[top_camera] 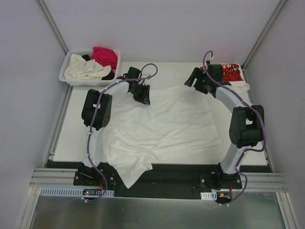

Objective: Fold and stack the t-shirts
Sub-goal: Flatten out the tshirt

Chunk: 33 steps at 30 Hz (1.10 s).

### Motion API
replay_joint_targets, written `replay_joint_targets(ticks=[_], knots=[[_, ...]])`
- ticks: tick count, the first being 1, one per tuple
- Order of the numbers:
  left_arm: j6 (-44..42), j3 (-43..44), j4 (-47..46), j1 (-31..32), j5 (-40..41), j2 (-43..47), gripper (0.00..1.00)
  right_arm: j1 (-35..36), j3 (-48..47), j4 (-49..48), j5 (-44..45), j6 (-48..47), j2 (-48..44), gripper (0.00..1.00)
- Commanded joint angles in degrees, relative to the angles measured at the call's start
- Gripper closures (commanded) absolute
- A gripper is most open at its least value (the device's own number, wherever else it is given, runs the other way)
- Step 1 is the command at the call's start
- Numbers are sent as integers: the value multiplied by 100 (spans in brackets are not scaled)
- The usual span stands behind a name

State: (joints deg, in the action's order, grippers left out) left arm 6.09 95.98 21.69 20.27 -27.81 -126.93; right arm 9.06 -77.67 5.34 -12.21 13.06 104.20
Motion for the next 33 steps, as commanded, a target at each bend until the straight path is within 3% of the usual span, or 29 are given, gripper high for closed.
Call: replay_joint_targets(ticks=[1, 15, 27, 33], knots=[[-231, 552, 519, 38, 241, -358, 67, -45, -275, -270, 17, 92, -304, 18], [129, 3521, 1504, -111, 610, -1966, 69, -273, 50, -297, -89, -5, -1076, 18], [428, 4683, 1522, -682, 584, -2494, 70, -343, 533, -359, -177, 100, -1613, 18], [411, 4754, 1276, -902, 558, -2468, 70, -308, 990, -508, -265, 241, -1982, 18]])
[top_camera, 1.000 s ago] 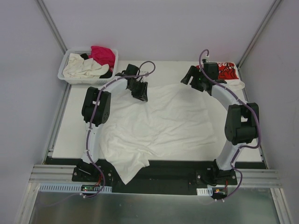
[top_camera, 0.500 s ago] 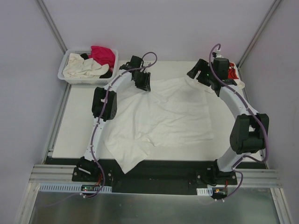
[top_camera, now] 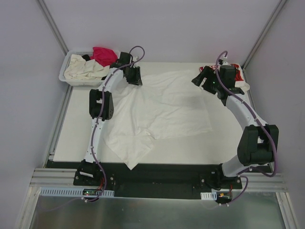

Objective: Fold and stack the t-shirts
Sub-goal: Flatten out the tshirt

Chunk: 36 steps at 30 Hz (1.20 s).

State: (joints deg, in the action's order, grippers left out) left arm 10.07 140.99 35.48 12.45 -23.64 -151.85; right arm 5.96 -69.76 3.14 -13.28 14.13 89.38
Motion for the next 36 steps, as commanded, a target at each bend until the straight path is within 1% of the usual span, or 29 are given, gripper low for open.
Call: replay_joint_targets(ticks=[1, 7, 11, 12, 13, 15, 16, 17, 18, 19, 20, 21, 22, 23, 24, 25, 26, 27, 28, 29, 30, 31, 32, 34, 35, 36], knots=[[4, 254, -121, -137, 149, 41, 70, 19, 304, -279, -166, 134, -544, 18], [-66, 8, -200, -181, 184, 199, 70, 63, 717, -279, -166, 178, -939, 18], [-110, -238, -209, -173, -8, 410, 71, 134, 1068, -270, -122, 116, -1195, 18], [-136, -456, -252, -155, -35, 506, 69, 151, 1130, -261, -114, 125, -1247, 18], [-154, -589, -287, -129, -53, 768, 65, 178, 1192, -261, -105, 116, -1318, 18], [-285, -1072, -349, -15, -88, 1103, 60, 195, 1385, -261, -44, 99, -1362, 18], [-355, -1256, -419, 38, -80, 1488, 57, 213, 1455, -261, -17, 99, -1380, 18], [-478, -1632, -446, 91, -71, 1701, 51, 213, 1500, -261, 44, 116, -1423, 18], [-523, -1819, -455, 152, -62, 1903, 50, 213, 1622, -261, 71, 134, -1441, 18], [-567, -2029, -490, 266, -71, 2322, 48, 222, 1675, -287, 97, 177, -1476, 18], [-558, -2510, -499, 337, -71, 2544, 47, 222, 1737, -287, 141, 204, -1520, 18], [-532, -2819, -560, 407, -62, 2773, 47, 239, 1850, -287, 159, 222, -1555, 18], [-523, -3162, -743, 582, -27, 3271, 47, 265, 1904, -287, 194, 265, -1599, 18], [-471, -3922, -875, 670, 34, 3528, 47, 274, 1974, -287, 238, 266, -1660, 18], [-462, -4295, -1042, 758, 209, 3783, 47, 292, 2027, -418, 255, 283, -1687, 18], [-435, -4612, -1165, 898, 315, 4229, 47, 327, 2097, -419, 264, 301, -1714, 18], [-340, -5137, -1315, 943, 403, 4434, 47, 336, 2124, -428, 264, 310, -1731, 18], [-295, -5378, -1368, 996, 421, 4619, 48, 353, 2141, -419, 273, 310, -1784, 19], [-251, -5598, -1404, 1057, 587, 4986, 48, 380, 2176, -393, 299, 318, -1819, 19], [-120, -6035, -1456, 1284, 849, 5181, 48, 397, 2194, -375, 317, 362, -1854, 19], [-75, -6239, -1526, 1408, 1061, 5540, 50, 415, 2220, -349, 317, 388, -1941, 19], [117, -6424, -1544, 1505, 1220, 5691, 50, 433, 2264, -340, 343, 406, -1977, 19], [275, -6844, -1579, 1602, 1221, 5841, 50, 441, 2291, -340, 378, 432, -2021, 20], [513, -7285, -1685, 1699, 1343, 6228, 49, 476, 2317, -340, 361, 415, -2109, 20], [653, -7679, -1676, 1760, 1701, 6351, 49, 468, 2326, -201, 352, 415, -2144, 20], [724, -7883, -1642, 1900, 1948, 6604, 48, 468, 2335, -173, 335, 415, -2179, 20]])
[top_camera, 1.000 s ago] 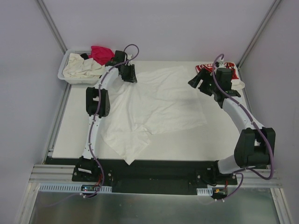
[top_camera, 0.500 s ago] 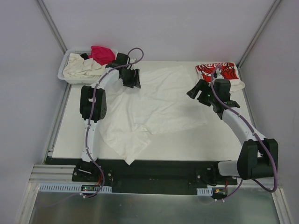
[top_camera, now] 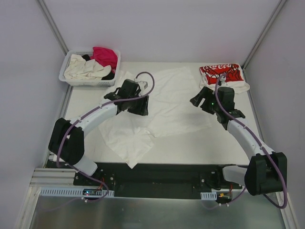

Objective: Fold and stack the t-shirts
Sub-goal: Flatten out the tshirt, then grap the side of the flattened tshirt closest away from the robot with both arms

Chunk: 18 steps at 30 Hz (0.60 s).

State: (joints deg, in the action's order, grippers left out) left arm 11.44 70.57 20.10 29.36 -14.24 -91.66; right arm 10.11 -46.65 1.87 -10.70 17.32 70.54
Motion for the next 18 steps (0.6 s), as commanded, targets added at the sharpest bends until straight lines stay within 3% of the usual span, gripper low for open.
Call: replay_joint_targets(ticks=[1, 8, 18], knots=[[831, -1060, -85, 271, 1237, 718, 47, 61, 42, -38, 85, 96, -365, 20], [2036, -2458, 758, 1281, 2311, 1589, 47, 88, 95, -29, 50, 96, -647, 19], [3943, -2908, 2434, 3232, 2716, 2748, 48, 97, 113, -2, 86, 61, -761, 19]])
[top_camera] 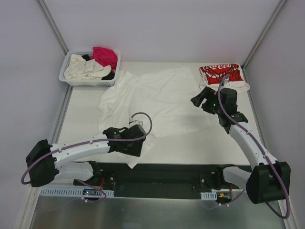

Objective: Fold and stack the t-shirts
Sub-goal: Grap the side of the flattened tshirt closest away from the robot with both arms

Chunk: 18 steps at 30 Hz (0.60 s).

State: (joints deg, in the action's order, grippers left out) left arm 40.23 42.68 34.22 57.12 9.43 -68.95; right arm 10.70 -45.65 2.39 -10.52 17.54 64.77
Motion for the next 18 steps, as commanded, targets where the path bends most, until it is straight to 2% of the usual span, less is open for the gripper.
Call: replay_joint_targets(ticks=[1, 5, 10, 18], knots=[[1388, -137, 1165, 597, 384, 540, 48, 29, 12, -63, 68, 56, -193, 19], [2032, -478, 1465, 1037, 463, 786, 49, 46, 21, -55, 86, 65, -255, 19], [2568, -734, 1491, 1626, 656, 471, 50, 46, 38, -37, 112, 57, -325, 19], [2508, -357, 1474, 1987, 1008, -259, 50, 55, 47, 59, 147, 39, -387, 19]])
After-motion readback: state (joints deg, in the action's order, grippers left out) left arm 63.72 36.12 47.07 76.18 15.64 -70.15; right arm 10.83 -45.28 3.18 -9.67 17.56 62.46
